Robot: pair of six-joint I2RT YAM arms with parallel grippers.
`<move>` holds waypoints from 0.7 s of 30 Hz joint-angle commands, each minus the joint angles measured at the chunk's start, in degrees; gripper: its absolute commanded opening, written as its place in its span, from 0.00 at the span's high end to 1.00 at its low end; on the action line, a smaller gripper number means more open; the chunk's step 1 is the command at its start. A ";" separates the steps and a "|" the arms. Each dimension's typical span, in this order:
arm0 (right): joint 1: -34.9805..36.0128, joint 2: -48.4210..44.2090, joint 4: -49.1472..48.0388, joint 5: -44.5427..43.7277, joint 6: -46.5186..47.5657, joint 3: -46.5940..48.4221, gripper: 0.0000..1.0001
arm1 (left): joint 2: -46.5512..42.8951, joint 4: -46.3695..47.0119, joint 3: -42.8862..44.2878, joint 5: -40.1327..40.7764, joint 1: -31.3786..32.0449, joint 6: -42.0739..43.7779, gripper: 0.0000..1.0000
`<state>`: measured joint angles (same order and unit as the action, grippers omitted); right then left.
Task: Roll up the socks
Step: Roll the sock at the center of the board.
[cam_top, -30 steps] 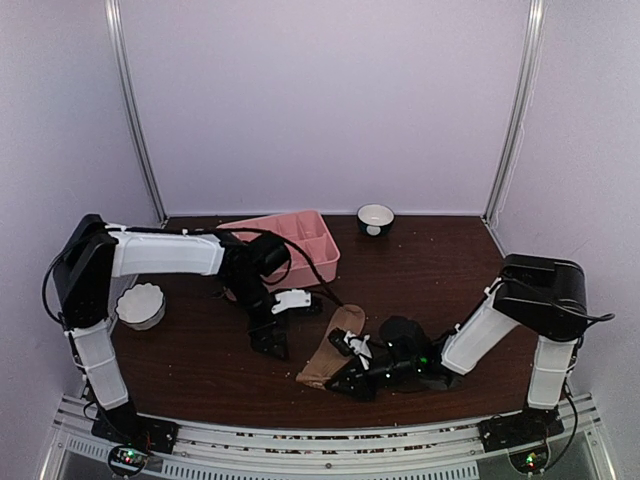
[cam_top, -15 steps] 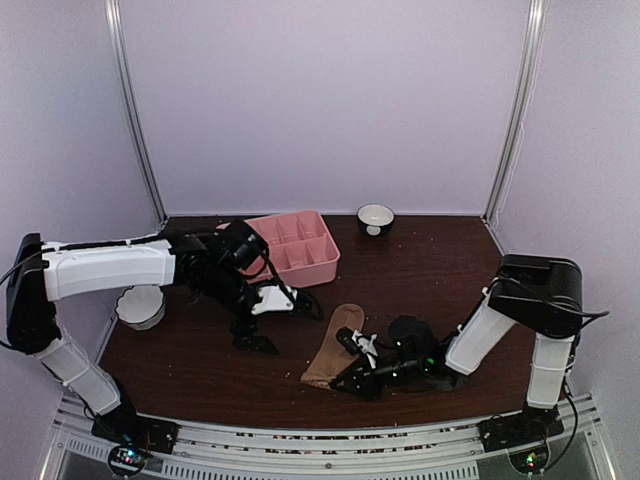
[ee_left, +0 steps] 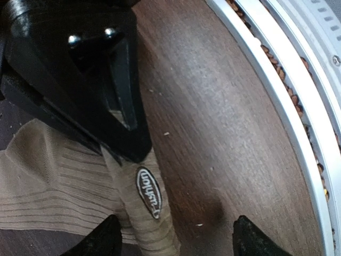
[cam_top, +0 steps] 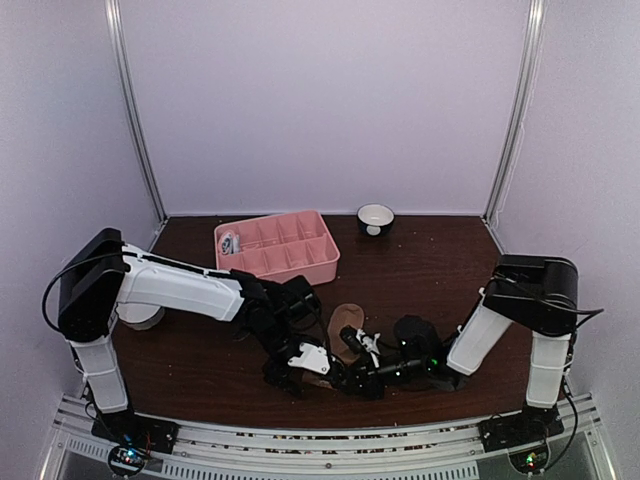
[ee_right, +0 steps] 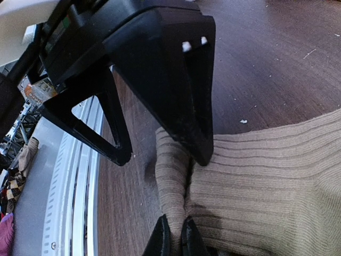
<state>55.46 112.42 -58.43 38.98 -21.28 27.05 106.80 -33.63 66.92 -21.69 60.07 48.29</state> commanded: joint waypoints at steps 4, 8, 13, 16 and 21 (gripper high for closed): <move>-1.16 5.11 14.47 -2.03 -2.12 -4.88 1.00 | 2.18 3.05 3.36 -2.47 -0.60 -3.82 0.37; -1.20 5.26 14.32 -2.76 -1.67 -5.35 1.00 | 4.46 0.62 5.36 -3.35 -1.28 -5.68 0.62; -1.18 4.65 13.27 -3.58 -1.19 -5.80 1.00 | 8.54 -2.97 8.38 -3.86 -2.11 -6.98 0.96; -0.87 3.30 12.12 -4.23 -0.47 -6.44 1.00 | 10.43 -5.53 9.98 -5.27 -2.82 -7.63 1.00; 1.06 -3.84 13.62 -11.07 4.37 -8.44 0.03 | 13.21 -11.24 12.95 -7.76 -3.61 -7.27 1.00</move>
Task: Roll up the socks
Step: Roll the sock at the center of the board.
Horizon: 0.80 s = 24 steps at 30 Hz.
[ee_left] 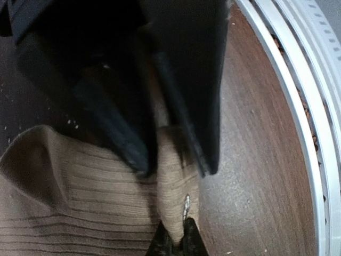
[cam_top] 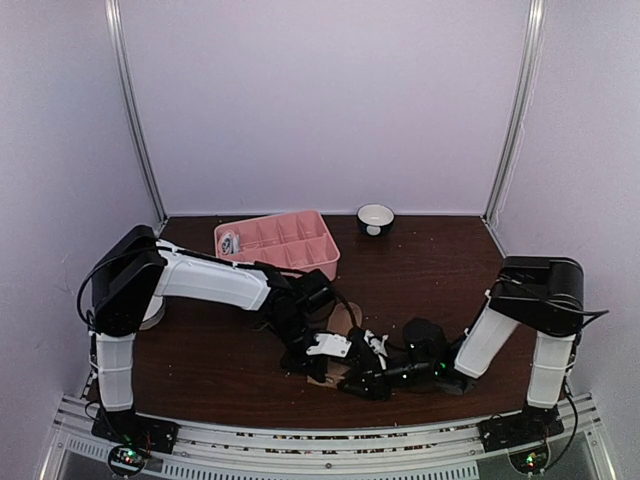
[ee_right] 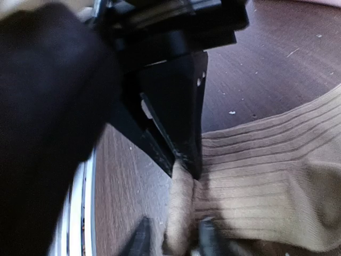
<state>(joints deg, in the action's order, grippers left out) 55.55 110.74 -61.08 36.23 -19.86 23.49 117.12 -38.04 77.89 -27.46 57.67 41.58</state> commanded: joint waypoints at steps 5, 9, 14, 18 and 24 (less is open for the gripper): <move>1.66 -13.41 17.78 -20.37 5.66 -10.43 0.00 | 5.78 -12.40 5.60 -5.07 -2.06 -0.96 1.00; 2.02 -22.38 18.26 -36.93 2.61 -13.59 0.00 | 7.69 -14.95 7.29 -6.11 -2.21 -1.60 1.00; 1.87 -27.10 7.99 -46.10 -7.07 -18.87 0.00 | 10.84 -18.66 10.93 -5.52 -2.21 -2.69 1.00; 2.16 -25.00 8.52 -45.85 -2.17 -16.59 0.00 | 13.23 -21.64 14.24 -5.75 -2.21 -3.26 1.00; 16.18 -28.15 15.86 -64.79 10.51 -14.80 0.00 | 18.74 -27.62 19.49 -10.69 -3.39 -5.41 1.00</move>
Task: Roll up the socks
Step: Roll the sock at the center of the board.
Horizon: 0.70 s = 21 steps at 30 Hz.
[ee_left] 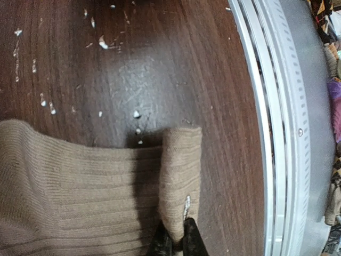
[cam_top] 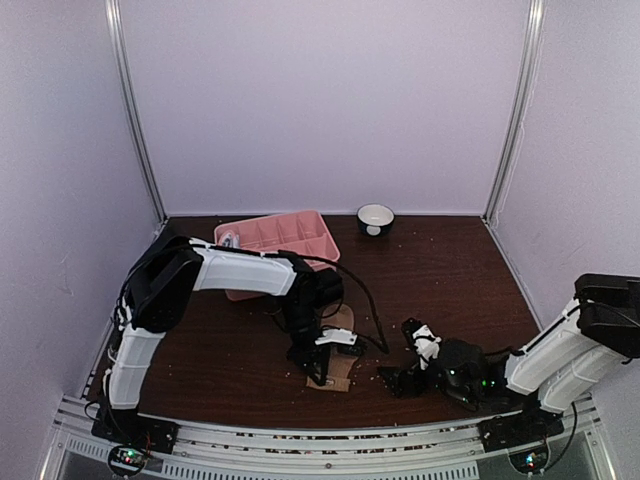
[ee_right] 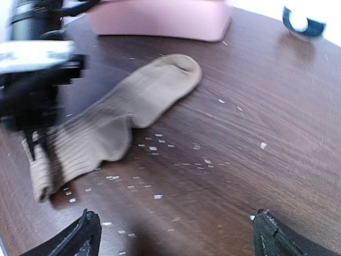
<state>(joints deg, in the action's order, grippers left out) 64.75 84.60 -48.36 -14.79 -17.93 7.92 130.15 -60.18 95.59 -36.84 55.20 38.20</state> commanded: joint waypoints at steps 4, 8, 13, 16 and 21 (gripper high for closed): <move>14.00 -0.29 7.31 -13.29 15.53 3.43 0.00 | 11.41 -10.56 6.89 -3.06 -2.13 -3.09 1.00; 19.39 5.84 11.70 -13.19 22.91 9.15 0.11 | 14.27 -11.57 9.27 -1.79 -2.55 -4.24 1.00; 21.12 11.09 14.31 -10.95 31.63 16.71 0.24 | 16.53 -11.57 11.29 0.99 -2.55 -5.91 1.00; 20.91 14.00 15.55 -8.77 36.66 19.94 0.30 | 17.20 -11.61 11.84 1.79 -2.51 -6.25 1.00; 17.77 16.27 19.35 -4.13 41.51 23.61 0.46 | 18.20 -12.73 13.09 1.65 -2.54 -5.78 1.00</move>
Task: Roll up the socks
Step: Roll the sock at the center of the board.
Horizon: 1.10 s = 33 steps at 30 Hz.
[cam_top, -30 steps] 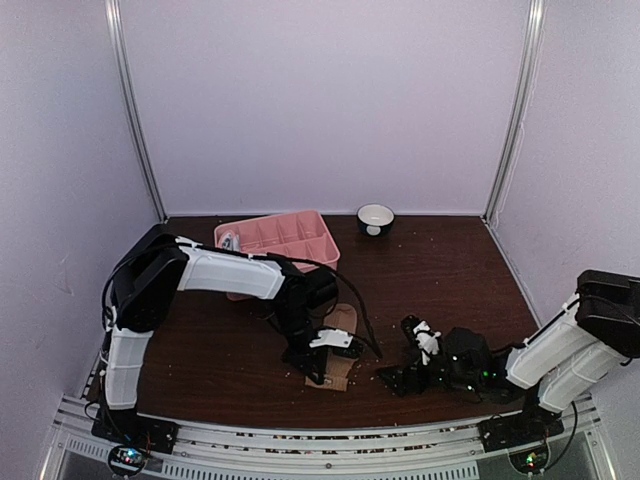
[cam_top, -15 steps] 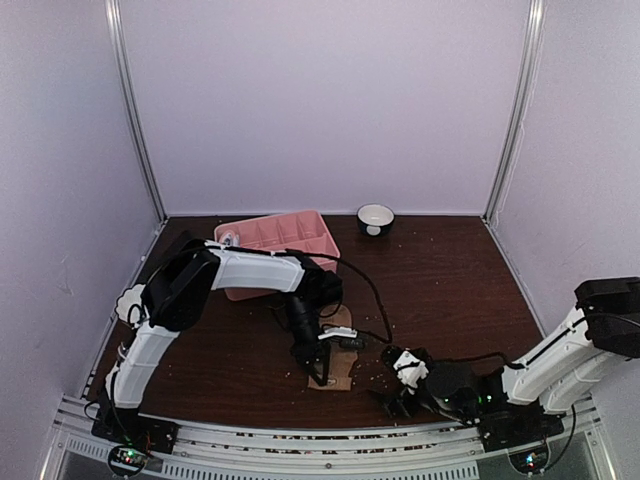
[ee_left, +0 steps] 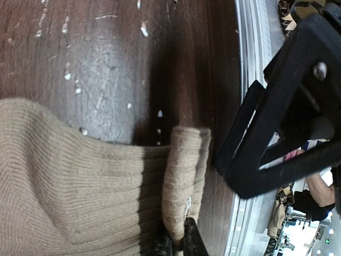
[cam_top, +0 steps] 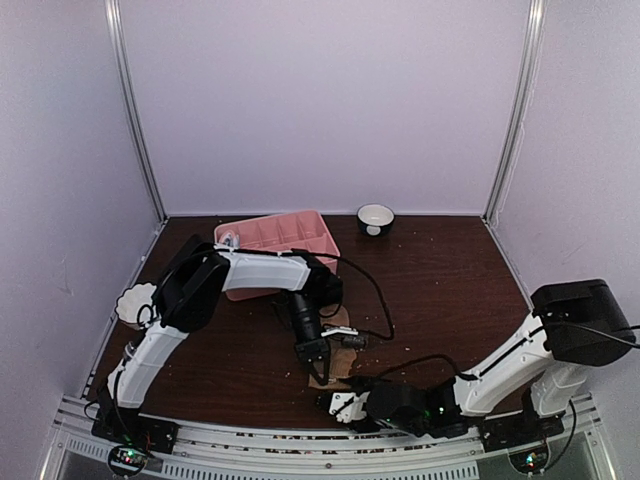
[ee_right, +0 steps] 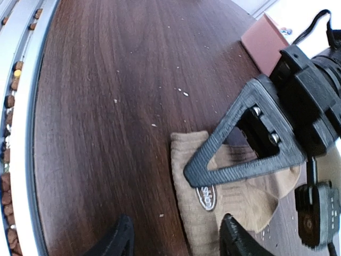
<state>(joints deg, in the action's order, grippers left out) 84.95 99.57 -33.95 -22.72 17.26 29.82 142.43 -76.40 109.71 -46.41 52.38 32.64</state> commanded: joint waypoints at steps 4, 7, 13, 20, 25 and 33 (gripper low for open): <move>-4.84 2.01 6.53 4.71 9.18 2.30 0.50 | 6.04 2.99 -0.73 10.77 0.35 0.35 1.00; -6.20 2.44 8.86 6.25 10.75 3.20 0.58 | 6.94 1.26 0.22 10.20 0.27 1.40 1.00; -6.49 3.85 13.34 7.14 11.90 4.87 0.73 | 7.40 0.25 1.02 9.61 0.27 2.19 1.00; -7.42 5.00 15.50 6.59 9.64 6.22 0.86 | 8.26 -2.16 3.36 8.74 0.18 4.08 1.00; -8.75 4.48 19.34 10.70 5.36 7.90 0.93 | 9.31 -3.18 4.98 8.94 -0.38 4.64 1.00; -10.52 6.13 25.06 19.43 -4.25 9.16 1.00 | 2.79 1.76 1.51 11.73 -2.01 4.72 0.54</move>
<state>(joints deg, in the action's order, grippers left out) 76.01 102.02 -19.68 -11.03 19.99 39.66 146.06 -86.96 115.42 -48.27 51.44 36.73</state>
